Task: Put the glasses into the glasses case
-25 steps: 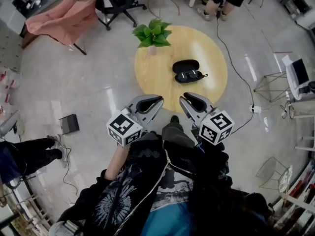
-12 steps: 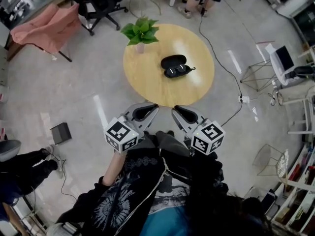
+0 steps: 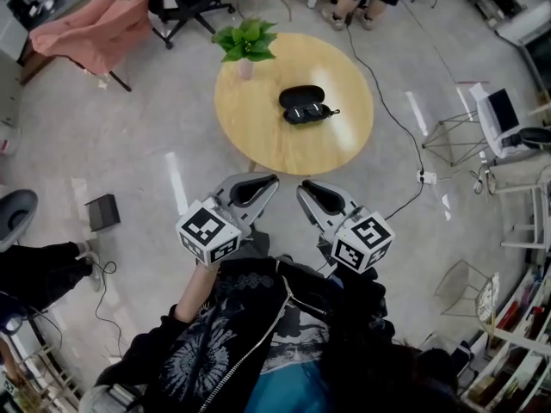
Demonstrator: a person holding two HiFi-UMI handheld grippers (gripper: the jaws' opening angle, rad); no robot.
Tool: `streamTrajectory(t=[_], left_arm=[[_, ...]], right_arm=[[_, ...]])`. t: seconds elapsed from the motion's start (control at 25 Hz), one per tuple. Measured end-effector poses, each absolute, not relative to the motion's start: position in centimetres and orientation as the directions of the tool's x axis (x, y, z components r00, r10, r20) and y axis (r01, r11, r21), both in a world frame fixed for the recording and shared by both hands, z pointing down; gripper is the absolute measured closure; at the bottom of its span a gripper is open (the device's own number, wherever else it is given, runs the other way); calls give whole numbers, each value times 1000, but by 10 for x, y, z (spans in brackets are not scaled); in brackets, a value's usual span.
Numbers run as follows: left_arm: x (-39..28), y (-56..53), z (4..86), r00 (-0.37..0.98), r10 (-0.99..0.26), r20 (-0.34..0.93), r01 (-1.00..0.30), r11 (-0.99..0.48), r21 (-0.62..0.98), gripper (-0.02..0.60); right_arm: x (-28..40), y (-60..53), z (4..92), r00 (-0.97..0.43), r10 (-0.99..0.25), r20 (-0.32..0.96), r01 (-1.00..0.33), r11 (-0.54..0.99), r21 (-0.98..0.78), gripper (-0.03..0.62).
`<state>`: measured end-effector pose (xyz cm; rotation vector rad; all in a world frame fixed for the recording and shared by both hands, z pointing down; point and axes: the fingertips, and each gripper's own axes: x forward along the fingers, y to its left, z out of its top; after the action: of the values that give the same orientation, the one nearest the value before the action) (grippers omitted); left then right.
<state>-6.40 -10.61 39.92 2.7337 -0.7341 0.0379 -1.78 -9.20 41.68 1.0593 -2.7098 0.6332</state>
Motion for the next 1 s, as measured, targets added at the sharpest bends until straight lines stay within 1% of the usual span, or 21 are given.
streamTrajectory(t=[0.44, 0.72, 1.0], left_arm=[[14, -16, 392, 842, -527, 118, -539, -809, 237, 555], [55, 47, 402, 813, -563, 147, -582, -781, 226, 555], [56, 84, 397, 775, -614, 149, -632, -749, 197, 555]], right_arm=[[51, -8, 411, -777, -573, 261, -629, 726, -279, 531], [88, 50, 420, -814, -521, 256, -578, 769, -274, 534], [90, 83, 416, -843, -485, 232, -535, 803, -264, 536]])
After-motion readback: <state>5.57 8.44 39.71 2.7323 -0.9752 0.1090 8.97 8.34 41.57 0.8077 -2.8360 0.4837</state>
